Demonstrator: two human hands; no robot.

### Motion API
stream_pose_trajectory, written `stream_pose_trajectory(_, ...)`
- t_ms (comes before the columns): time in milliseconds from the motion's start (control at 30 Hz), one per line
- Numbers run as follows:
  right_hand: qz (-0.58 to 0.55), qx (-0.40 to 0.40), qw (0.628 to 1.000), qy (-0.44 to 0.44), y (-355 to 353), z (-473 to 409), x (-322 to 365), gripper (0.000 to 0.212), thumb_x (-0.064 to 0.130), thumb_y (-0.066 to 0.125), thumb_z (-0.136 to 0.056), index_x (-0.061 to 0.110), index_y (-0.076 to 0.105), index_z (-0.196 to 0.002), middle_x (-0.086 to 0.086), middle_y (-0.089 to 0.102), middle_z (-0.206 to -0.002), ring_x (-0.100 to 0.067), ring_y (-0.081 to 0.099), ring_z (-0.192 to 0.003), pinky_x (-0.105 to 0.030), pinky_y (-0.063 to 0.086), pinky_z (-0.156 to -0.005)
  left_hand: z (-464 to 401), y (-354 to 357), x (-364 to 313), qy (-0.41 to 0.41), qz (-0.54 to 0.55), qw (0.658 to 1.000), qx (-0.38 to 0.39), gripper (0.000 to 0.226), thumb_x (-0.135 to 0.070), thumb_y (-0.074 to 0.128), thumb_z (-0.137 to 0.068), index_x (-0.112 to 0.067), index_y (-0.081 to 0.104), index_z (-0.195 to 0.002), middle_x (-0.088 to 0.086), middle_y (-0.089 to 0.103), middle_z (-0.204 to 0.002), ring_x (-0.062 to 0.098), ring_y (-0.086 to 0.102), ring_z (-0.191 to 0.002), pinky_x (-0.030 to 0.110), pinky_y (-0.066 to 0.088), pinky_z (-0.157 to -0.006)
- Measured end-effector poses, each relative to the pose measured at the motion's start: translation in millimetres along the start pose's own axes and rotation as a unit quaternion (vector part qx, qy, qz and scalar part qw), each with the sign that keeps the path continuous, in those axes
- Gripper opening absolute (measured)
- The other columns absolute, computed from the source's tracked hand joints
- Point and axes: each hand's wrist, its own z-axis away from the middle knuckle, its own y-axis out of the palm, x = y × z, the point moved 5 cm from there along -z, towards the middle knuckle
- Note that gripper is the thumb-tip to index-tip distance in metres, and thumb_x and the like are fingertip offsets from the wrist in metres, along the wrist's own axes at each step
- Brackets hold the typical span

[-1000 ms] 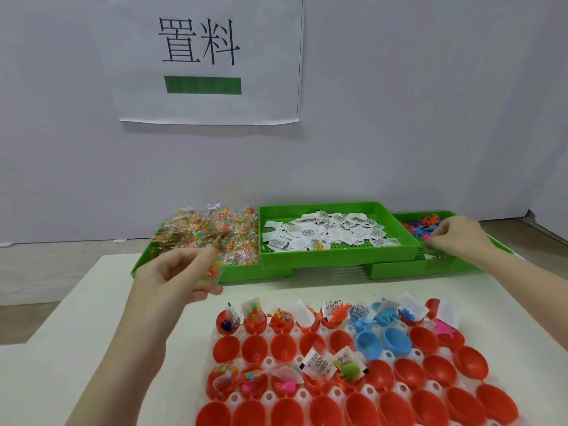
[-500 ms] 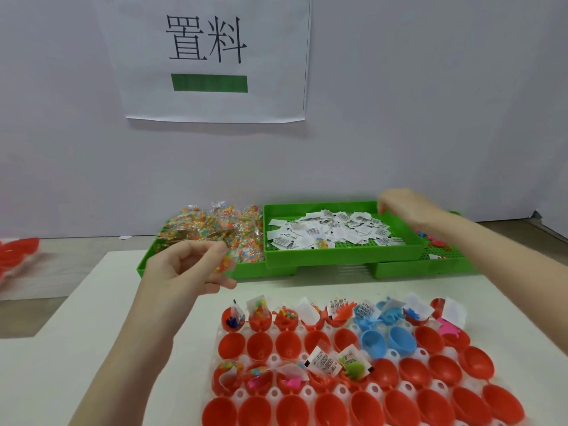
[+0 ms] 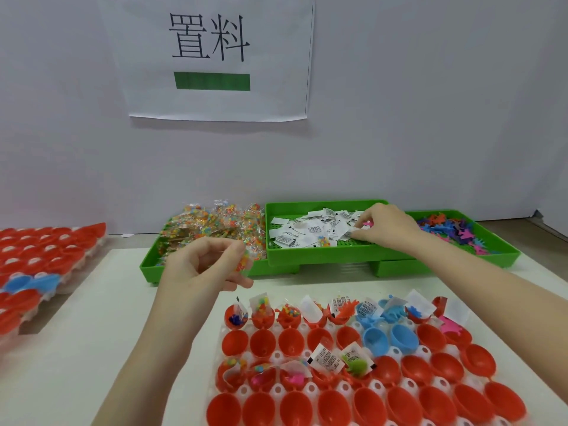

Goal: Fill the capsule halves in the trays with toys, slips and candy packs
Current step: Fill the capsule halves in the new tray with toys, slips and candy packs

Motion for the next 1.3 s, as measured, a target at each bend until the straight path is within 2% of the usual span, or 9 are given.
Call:
stream_pose_trajectory(233,-0.094,0.011,0.994,0.049,-10,1,-11,0.016,0.018,0.079,-0.070,0.010,0.066,-0.073,0.006,0.056,-0.064,-0.015,0.051,-0.066,-0.028,0.039,-0.067,2,3,-1,0.005,-0.020,1.000,0.007,0.008,-0.020,0.061,-0.085,-0.013,0.064,-0.083,-0.002,0.070,-0.070,0.009,0.064,-0.051,0.011,0.048,-0.049)
stream_pose_trajectory(367,-0.085,-0.019,0.995,0.052,-13,2,-17,0.020,0.024,0.076,-0.073,0.008,0.070,-0.085,-0.001,0.065,-0.080,-0.016,0.056,-0.073,-0.029,0.042,-0.066,2,4,0,0.000,-0.022,1.000,0.012,0.008,-0.019,0.060,-0.085,-0.013,0.064,-0.082,-0.003,0.069,-0.067,0.008,0.064,-0.050,0.011,0.048,-0.049)
stream_pose_trajectory(500,-0.039,0.016,0.996,0.079,-3,-2,-19,0.034,0.025,0.069,-0.081,0.007,0.065,-0.109,-0.009,0.064,-0.116,-0.027,0.058,-0.106,-0.037,0.047,-0.090,3,3,-2,-0.001,-0.019,1.000,0.012,0.008,-0.018,0.060,-0.085,-0.012,0.064,-0.082,-0.004,0.069,-0.066,0.008,0.063,-0.051,0.011,0.048,-0.049)
stream_pose_trajectory(700,-0.013,0.015,0.992,0.124,-2,-4,-24,0.024,0.030,0.073,-0.077,0.010,0.070,-0.090,-0.006,0.070,-0.095,-0.021,0.061,-0.088,-0.030,0.044,-0.073,2,3,-2,0.000,-0.017,1.000,0.012,0.007,-0.019,0.061,-0.085,-0.014,0.064,-0.081,-0.007,0.069,-0.063,0.008,0.063,-0.050,0.011,0.048,-0.049)
stream_pose_trajectory(833,-0.063,-0.015,0.992,0.112,-13,-1,-24,0.022,0.032,0.079,-0.069,0.015,0.066,-0.075,-0.006,0.068,-0.095,-0.025,0.059,-0.095,-0.034,0.046,-0.078,4,5,-2,0.003,-0.018,1.000,0.016,0.007,-0.021,0.062,-0.083,-0.016,0.065,-0.079,-0.006,0.069,-0.062,0.009,0.064,-0.051,0.012,0.048,-0.049)
stream_pose_trajectory(1033,-0.337,-0.094,0.937,0.021,-52,45,8,0.022,0.024,0.080,-0.065,0.009,0.072,-0.079,-0.007,0.071,-0.094,-0.017,0.060,-0.102,-0.033,0.044,-0.092,12,20,-6,-0.012,-0.002,0.999,0.047,0.007,-0.020,0.063,-0.083,-0.017,0.068,-0.079,-0.001,0.069,-0.062,0.008,0.064,-0.051,0.012,0.047,-0.050)
stream_pose_trajectory(1133,-0.413,0.014,0.908,-0.073,-60,102,46,0.025,0.034,0.079,-0.050,0.018,0.074,-0.069,0.006,0.072,-0.071,0.000,0.064,-0.080,-0.014,0.040,-0.079,23,42,-10,-0.035,0.004,0.994,0.107,0.011,-0.017,0.061,-0.085,-0.015,0.069,-0.077,0.003,0.071,-0.065,0.008,0.064,-0.052,0.013,0.047,-0.051)
stream_pose_trajectory(1200,-0.407,0.070,0.903,-0.117,-59,135,64,0.025,0.038,0.078,-0.048,0.021,0.075,-0.067,0.002,0.068,-0.060,-0.009,0.060,-0.058,-0.013,0.039,-0.070,32,57,-14,-0.037,-0.008,0.987,0.154,0.013,-0.017,0.061,-0.085,-0.014,0.070,-0.076,0.001,0.071,-0.067,0.008,0.066,-0.055,0.015,0.050,-0.053)
stream_pose_trajectory(1300,-0.375,0.088,0.914,-0.126,-53,160,73,0.013,0.029,0.081,-0.056,0.020,0.072,-0.060,0.009,0.043,-0.035,-0.006,0.031,-0.035,-0.011,0.028,-0.048,45,74,-20,-0.049,0.012,0.976,0.210,0.016,-0.020,0.059,-0.085,-0.014,0.071,-0.078,0.003,0.072,-0.069,0.011,0.069,-0.063,0.017,0.055,-0.060)
